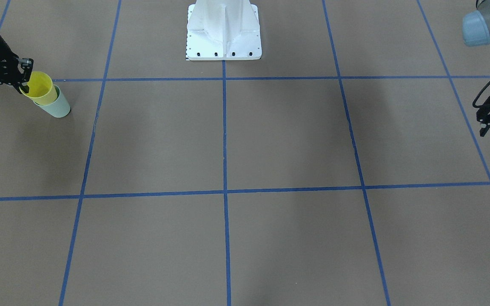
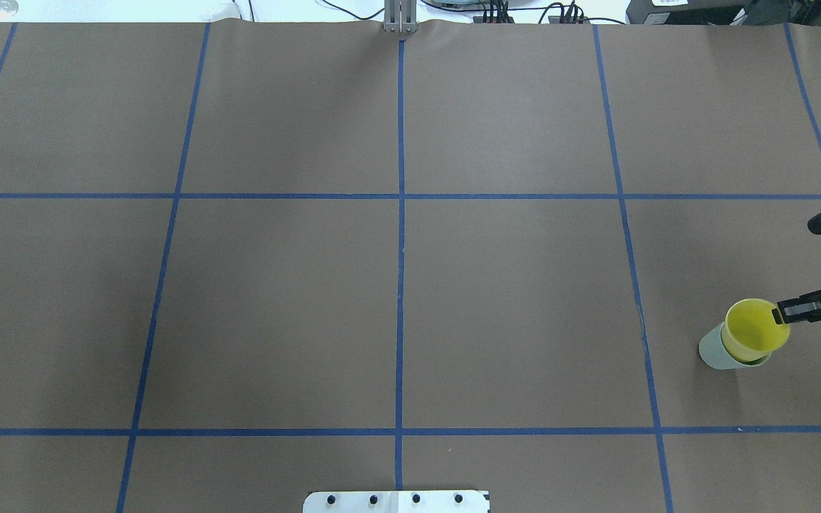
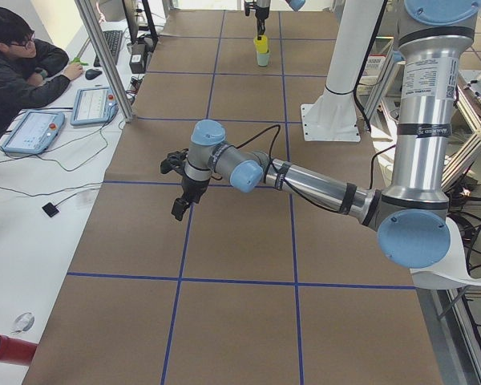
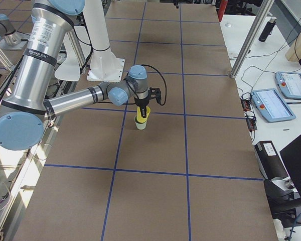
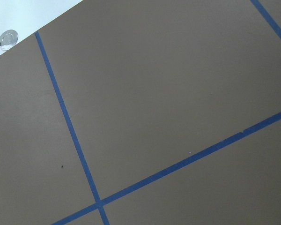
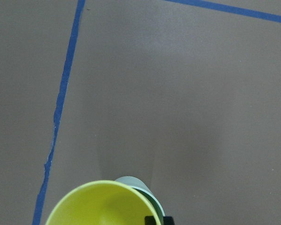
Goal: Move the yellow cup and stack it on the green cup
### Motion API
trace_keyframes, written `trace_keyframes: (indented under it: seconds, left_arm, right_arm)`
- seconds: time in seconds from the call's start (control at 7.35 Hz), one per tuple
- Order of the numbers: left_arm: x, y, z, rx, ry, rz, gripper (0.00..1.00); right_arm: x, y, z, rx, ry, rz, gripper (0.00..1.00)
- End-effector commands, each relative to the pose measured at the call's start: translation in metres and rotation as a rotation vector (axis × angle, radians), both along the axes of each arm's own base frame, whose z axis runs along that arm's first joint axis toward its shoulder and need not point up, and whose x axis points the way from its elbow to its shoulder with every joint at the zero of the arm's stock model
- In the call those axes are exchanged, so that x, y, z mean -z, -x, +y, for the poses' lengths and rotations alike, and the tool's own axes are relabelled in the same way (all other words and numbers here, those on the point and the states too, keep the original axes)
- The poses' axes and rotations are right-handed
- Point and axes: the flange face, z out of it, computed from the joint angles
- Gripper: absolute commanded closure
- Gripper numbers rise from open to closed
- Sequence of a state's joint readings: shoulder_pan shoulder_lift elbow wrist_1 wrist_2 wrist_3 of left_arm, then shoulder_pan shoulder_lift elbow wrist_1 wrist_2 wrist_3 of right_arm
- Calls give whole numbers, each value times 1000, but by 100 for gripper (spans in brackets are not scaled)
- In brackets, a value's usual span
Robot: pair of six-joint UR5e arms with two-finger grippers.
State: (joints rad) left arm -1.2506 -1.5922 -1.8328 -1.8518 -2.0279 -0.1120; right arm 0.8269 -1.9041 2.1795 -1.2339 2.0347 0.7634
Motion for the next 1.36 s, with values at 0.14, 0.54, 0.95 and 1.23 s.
trace_keyframes:
  seconds: [0.14,0.54,0.95,1.23]
  left_arm:
    - [0,9,-3,16,8,0,0]
    - [-44,89,-19,-34,94,15,0]
    - [-134,187,18,-47,183,80,0]
    - [-153,203,51,12,199,94,0]
  right_arm:
    - [-4,1,-1,0,9,1,0]
    - [-13,-20,-20,-6,-13,-4,0]
    - [-105,-111,-74,59,2,-107,0]
    - [-125,-155,-103,-46,6,-105,0]
